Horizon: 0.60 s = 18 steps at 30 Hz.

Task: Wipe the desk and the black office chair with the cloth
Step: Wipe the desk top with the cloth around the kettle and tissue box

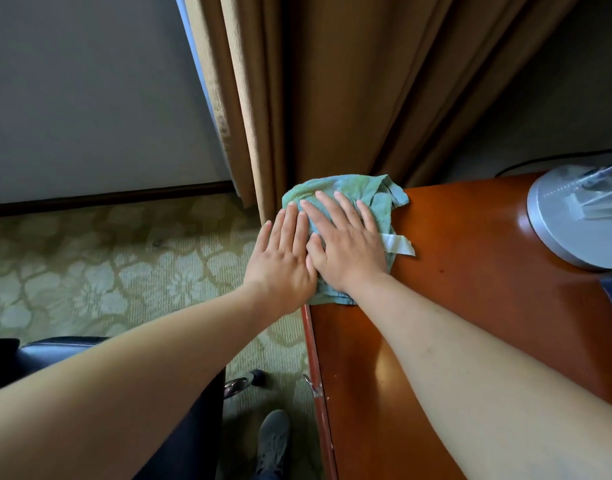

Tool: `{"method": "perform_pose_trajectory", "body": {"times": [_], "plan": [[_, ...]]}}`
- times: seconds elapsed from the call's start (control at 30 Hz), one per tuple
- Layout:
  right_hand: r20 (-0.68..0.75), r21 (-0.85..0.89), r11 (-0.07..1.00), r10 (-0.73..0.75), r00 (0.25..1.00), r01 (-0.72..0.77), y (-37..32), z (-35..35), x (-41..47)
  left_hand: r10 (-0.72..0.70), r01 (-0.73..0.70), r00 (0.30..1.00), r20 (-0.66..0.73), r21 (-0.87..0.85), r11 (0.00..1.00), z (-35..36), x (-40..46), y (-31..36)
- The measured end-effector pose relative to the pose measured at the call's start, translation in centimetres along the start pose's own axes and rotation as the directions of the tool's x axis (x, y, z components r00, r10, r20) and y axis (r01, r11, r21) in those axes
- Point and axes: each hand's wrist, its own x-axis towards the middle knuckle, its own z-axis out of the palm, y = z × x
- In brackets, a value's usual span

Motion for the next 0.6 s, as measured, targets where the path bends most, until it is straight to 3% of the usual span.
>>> {"method": "perform_pose_trajectory", "body": {"times": [0.33, 0.6], "plan": [[0.013, 0.0, 0.999, 0.033, 0.999, -0.033, 0.2, 0.2, 0.8, -0.013, 0.015, 0.999, -0.048, 0.039, 0.999, 0.4, 1.2, 0.0], [-0.002, 0.022, 0.997, 0.074, 0.997, -0.074, -0.7, 0.6, -7.0, 0.005, -0.002, 1.0, -0.027, 0.099, 0.995, 2.2, -5.2, 2.8]]}}
